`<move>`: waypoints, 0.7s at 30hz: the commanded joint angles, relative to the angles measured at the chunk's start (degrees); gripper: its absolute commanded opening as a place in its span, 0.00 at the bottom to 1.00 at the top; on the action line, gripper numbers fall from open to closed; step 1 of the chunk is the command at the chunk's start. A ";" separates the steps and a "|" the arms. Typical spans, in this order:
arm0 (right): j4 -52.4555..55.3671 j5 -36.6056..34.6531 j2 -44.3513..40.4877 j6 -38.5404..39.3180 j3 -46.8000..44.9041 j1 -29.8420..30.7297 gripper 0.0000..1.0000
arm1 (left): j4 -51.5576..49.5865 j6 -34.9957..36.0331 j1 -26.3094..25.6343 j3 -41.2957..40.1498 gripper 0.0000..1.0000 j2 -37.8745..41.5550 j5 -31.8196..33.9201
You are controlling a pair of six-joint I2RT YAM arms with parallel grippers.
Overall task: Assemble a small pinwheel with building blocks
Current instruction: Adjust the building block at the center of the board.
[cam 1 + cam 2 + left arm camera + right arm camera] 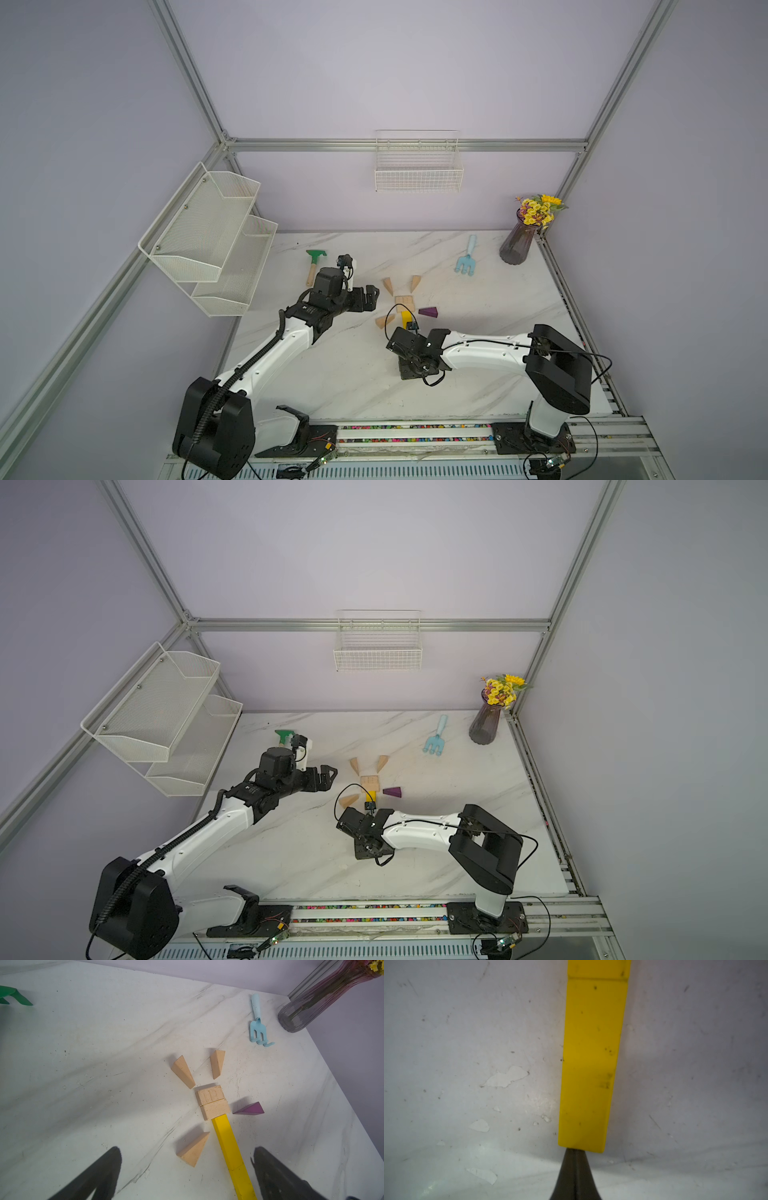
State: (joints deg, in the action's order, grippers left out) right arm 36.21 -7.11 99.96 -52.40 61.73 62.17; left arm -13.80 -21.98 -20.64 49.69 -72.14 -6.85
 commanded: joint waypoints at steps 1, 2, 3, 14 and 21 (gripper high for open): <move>2.85 -1.57 -4.46 0.32 3.23 0.74 0.12 | 2.47 -0.79 0.34 1.10 1.00 0.49 0.32; 3.48 -2.46 -5.36 0.43 4.23 0.61 0.20 | 2.63 -0.80 0.34 1.11 1.00 0.47 0.49; 4.07 -3.65 -6.08 0.69 5.24 0.23 0.27 | 2.87 -0.79 0.34 1.15 1.00 0.43 0.62; 6.27 -3.66 4.10 12.38 23.71 -18.43 0.81 | -0.69 0.82 3.04 9.73 1.00 -5.38 0.37; 7.04 -2.82 15.51 15.75 35.14 -24.14 0.86 | -0.44 2.24 5.89 11.77 1.00 -7.43 -1.94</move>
State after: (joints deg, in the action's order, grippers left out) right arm 40.88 -9.96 112.81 -39.51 93.56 38.65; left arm -14.81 -20.97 -15.86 59.90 -79.11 -7.31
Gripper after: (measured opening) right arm 0.856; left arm 0.999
